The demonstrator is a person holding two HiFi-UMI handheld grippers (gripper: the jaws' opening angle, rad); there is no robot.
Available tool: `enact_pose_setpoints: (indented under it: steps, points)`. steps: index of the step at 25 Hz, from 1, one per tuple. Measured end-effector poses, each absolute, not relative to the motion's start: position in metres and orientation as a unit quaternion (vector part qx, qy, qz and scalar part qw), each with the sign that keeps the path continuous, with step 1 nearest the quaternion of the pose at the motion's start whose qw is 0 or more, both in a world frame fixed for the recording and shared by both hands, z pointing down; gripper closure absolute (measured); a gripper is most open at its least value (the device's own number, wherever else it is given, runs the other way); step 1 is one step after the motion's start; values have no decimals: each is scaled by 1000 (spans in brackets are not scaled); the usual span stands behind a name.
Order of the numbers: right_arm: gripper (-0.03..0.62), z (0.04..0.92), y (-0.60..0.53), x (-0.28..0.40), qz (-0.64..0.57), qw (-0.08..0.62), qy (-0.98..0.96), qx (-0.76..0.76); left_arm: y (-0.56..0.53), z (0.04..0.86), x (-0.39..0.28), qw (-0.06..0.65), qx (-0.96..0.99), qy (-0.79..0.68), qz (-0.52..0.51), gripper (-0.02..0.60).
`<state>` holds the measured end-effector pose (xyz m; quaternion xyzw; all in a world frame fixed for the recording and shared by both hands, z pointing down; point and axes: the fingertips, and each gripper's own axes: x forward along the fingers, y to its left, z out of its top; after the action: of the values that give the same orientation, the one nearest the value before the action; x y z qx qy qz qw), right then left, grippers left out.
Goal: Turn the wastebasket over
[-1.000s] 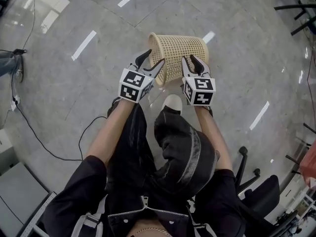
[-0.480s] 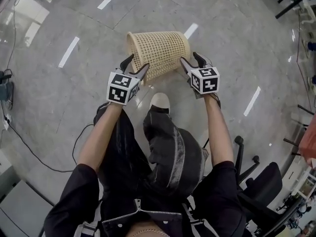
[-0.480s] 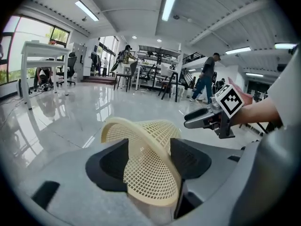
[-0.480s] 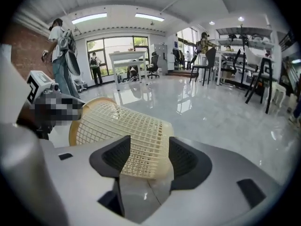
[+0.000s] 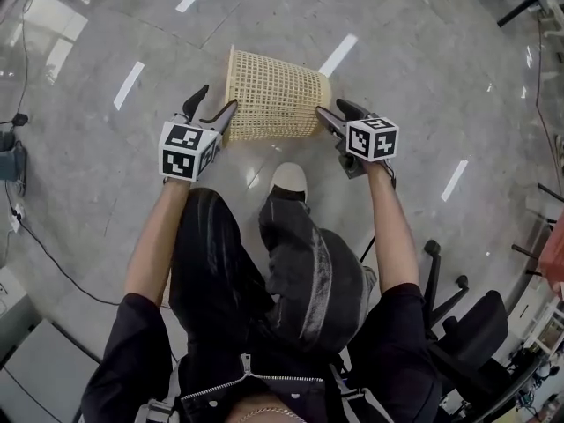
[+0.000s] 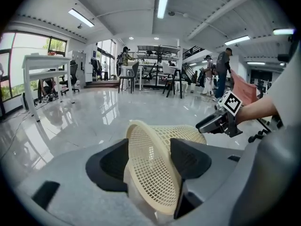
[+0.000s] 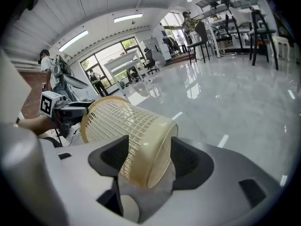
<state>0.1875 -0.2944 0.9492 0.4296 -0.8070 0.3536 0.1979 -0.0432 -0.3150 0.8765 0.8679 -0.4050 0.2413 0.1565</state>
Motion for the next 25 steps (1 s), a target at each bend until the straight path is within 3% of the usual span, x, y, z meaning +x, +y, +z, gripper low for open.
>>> enact_pose_setpoints:
  steps: [3,7,19,25]
  points:
    - [332,958,-285,177,382,191,-808,407,-309,878,-47,144,875,-383,259,318]
    - [333,962,-274,174,418,162,-802,395,-291,881,-33,127,883,-350,286,466]
    - [339,960,-269,175,418,161,-786,426,-288,880,-32,144,886,-367,245,497]
    - [339,943,-267,210,401,167,-772,464,-291,880,0,148,898,-341,235,495]
